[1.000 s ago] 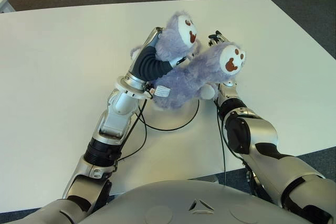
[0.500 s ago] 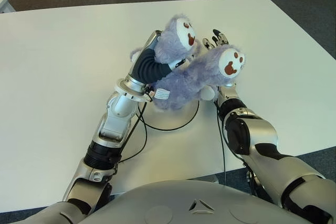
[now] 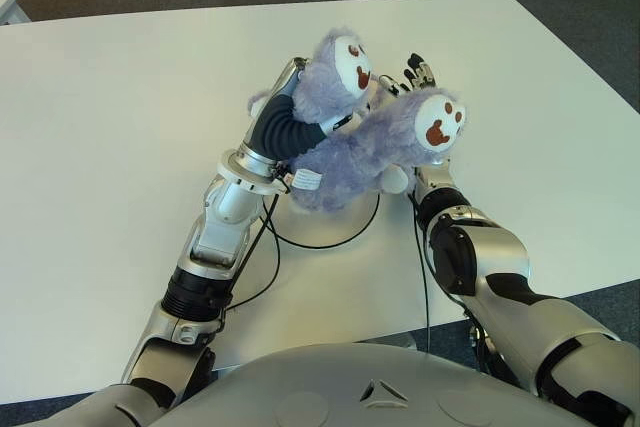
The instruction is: Put the doll into the plate.
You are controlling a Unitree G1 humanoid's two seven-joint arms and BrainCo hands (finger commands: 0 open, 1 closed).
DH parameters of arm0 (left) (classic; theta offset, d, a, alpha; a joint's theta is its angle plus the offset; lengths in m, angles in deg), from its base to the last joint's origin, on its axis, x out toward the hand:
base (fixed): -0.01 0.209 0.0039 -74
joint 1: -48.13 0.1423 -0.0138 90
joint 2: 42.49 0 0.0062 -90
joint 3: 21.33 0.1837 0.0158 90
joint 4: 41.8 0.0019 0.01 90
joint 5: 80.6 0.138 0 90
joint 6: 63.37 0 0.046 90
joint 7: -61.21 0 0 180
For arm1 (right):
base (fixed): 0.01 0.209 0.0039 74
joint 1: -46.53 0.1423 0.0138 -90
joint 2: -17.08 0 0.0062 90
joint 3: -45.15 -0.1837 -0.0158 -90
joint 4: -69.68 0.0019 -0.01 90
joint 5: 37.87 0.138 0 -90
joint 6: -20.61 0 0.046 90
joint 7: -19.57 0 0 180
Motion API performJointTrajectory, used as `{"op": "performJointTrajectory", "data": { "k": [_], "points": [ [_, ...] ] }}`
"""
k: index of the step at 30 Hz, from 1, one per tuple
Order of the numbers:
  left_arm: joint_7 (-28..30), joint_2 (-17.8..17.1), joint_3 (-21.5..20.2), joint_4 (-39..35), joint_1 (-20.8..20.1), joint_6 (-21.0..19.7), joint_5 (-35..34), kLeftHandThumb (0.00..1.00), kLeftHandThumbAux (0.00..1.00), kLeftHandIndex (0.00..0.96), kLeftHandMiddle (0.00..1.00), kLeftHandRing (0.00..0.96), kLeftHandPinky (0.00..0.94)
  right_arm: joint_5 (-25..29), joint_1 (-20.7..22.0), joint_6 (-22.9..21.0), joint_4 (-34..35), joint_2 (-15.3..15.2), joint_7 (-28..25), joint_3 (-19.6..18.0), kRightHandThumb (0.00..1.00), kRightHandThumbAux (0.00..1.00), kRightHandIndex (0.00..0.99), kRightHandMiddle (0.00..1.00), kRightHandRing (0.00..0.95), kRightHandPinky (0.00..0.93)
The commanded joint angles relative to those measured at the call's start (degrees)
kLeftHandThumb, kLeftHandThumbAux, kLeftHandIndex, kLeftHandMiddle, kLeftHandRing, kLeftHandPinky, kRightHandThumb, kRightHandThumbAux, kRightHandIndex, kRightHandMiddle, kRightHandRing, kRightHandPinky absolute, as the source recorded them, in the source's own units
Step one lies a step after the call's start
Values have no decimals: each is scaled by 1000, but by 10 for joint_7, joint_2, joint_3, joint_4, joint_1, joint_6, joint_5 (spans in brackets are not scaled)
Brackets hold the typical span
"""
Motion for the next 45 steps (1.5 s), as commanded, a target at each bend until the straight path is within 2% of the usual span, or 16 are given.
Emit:
{"op": "performJointTrajectory", "data": {
  "k": [1,10,14,28,36,45],
  "points": [
    [-12,3,-8,12,-2,6,14,820,685,747,824,839,860,-5,-60,-28,-32,8,4,4,67,781,83,39,33,74],
    [-8,-2,-11,16,-6,-1,26,825,679,753,824,838,858,-2,-60,-29,-32,7,-1,5,90,792,83,36,35,92],
    [-25,-1,-17,22,-10,5,53,813,677,753,821,840,851,2,-61,-29,-32,7,-5,3,107,796,87,40,41,99],
    [-30,2,-22,30,-18,8,54,807,666,758,819,841,846,10,-62,-30,-32,7,-14,-6,127,804,100,56,58,121],
    [-46,6,-22,41,-22,25,62,841,647,763,812,837,831,11,-62,-29,-32,7,-16,-11,147,809,103,62,65,116],
    [-61,4,-28,51,-27,30,75,833,636,791,845,858,856,11,-63,-28,-32,8,-18,-12,157,809,104,62,68,129]
  ]
}}
